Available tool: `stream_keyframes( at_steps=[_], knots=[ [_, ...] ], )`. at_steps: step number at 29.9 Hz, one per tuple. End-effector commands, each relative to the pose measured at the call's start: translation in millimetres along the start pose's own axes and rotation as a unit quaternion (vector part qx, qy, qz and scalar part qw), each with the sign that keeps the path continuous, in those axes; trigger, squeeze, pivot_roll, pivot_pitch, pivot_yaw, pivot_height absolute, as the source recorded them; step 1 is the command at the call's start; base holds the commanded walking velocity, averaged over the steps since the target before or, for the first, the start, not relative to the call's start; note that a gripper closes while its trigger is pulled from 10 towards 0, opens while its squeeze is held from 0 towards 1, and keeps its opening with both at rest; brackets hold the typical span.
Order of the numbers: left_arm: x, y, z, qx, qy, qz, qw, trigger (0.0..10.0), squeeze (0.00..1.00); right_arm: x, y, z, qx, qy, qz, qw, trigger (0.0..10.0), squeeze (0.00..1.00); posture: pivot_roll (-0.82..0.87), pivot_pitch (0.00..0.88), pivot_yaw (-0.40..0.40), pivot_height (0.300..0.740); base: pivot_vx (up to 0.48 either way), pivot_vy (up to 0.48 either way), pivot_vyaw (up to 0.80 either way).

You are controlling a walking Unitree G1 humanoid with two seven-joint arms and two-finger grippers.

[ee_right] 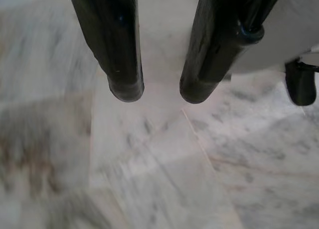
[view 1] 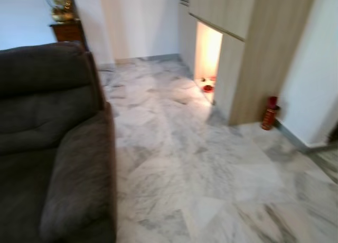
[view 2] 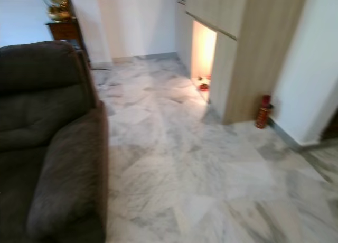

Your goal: Move the pillow to the sofa from floor

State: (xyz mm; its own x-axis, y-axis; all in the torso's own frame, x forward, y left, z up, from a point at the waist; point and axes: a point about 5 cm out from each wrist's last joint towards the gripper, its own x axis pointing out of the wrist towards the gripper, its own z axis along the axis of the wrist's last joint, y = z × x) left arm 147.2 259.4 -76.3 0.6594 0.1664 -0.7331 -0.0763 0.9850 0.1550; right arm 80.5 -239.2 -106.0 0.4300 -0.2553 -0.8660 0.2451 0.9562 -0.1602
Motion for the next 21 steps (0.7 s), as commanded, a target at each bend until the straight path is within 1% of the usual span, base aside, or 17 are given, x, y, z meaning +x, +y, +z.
stream_keyframes(
  at_steps=[1,2,4,9,11,17,19,21],
  knots=[
    [5.1,-91.7,-8.7,-0.047,0.111,-0.06,0.991,10.0,0.0,11.7,63.5,79.6,0.039,-0.049,0.139,0.988,10.0,0.0,0.11,0.009,-0.026,0.74,0.0,0.0,0.8],
    [5.0,-86.8,-10.3,-0.046,0.112,-0.059,0.991,10.0,0.0,11.7,63.1,78.3,0.039,-0.047,0.139,0.988,10.0,0.0,0.11,0.001,-0.026,0.74,0.0,0.0,0.8],
    [4.8,-85.5,-11.1,-0.047,0.114,-0.061,0.991,10.0,0.0,11.5,63.6,76.2,0.039,-0.044,0.139,0.988,10.0,0.0,0.1,0.0,-0.021,0.74,0.0,0.0,0.8],
    [4.5,-85.0,-11.9,-0.05,0.115,-0.061,0.99,10.0,0.0,11.4,63.2,74.1,0.04,-0.042,0.141,0.988,10.0,0.0,0.11,0.0,-0.03,0.74,0.0,0.0,0.8],
    [4.5,-84.7,-12.2,-0.048,0.116,-0.061,0.99,10.0,0.0,11.3,63.0,73.3,0.033,-0.04,0.142,0.988,10.0,0.0,0.11,0.0,-0.032,0.74,0.0,0.0,0.8],
    [5.0,-83.0,-11.1,-0.048,0.113,-0.058,0.991,10.0,0.0,11.6,61.4,73.7,0.04,-0.04,0.137,0.989,10.0,0.0,0.1,0.0,-0.035,0.74,0.0,0.0,0.8],
    [5.1,-82.9,-10.7,-0.047,0.111,-0.058,0.991,10.0,0.0,12.0,60.1,74.5,0.06,-0.039,0.133,0.989,10.0,0.0,0.1,0.0,-0.032,0.74,0.0,0.0,0.0],
    [5.2,-83.0,-10.4,-0.041,0.11,-0.058,0.991,10.0,0.0,12.3,59.1,75.0,0.058,-0.038,0.129,0.989,10.0,0.0,0.1,0.0,-0.03,0.74,0.0,0.0,0.0]
  ],
)
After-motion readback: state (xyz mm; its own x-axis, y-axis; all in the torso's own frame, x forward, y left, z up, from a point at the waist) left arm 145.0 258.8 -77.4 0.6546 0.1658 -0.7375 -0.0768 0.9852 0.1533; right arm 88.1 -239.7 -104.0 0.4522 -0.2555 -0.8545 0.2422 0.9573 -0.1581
